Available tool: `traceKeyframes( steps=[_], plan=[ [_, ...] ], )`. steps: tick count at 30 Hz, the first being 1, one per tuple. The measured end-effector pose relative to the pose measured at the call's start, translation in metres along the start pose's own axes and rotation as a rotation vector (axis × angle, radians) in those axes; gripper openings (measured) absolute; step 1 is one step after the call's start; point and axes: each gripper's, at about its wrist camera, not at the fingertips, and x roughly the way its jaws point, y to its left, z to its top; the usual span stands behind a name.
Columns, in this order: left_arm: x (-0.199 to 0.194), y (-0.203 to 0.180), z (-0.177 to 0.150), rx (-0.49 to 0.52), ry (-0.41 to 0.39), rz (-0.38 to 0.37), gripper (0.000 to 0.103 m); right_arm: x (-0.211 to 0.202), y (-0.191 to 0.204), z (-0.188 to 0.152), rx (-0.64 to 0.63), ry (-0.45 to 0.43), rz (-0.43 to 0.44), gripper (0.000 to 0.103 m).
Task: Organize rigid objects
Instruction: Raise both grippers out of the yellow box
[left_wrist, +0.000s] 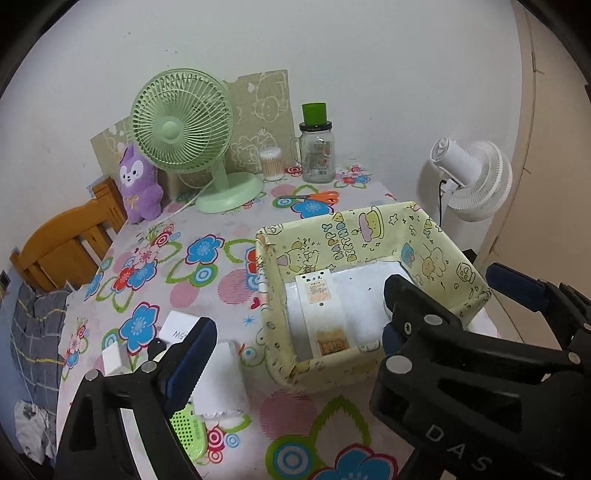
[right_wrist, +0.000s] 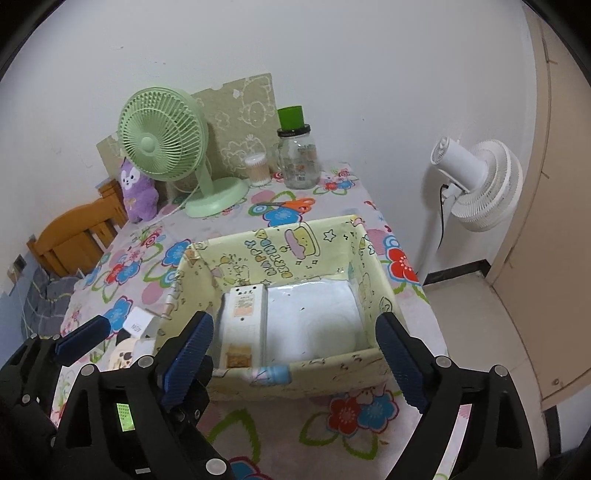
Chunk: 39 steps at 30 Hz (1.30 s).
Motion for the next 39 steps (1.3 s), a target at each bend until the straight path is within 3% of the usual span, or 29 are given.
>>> traceKeyframes(
  steps=[16, 28, 39],
  plan=[
    [-0.034, 0.028, -0.016, -0.006, -0.042, -0.018, 0.096, -0.039, 0.035, -0.012, -0.043, -0.077, -0.039, 0.093],
    [-0.052, 0.056, -0.028, -0.009, -0.056, -0.037, 0.096, -0.065, 0.070, -0.022, -0.103, -0.128, -0.012, 0.094],
    [-0.061, 0.081, -0.044, -0.030, -0.073, -0.025, 0.096, -0.067, 0.098, -0.035, -0.114, -0.110, -0.007, 0.095]
  ],
)
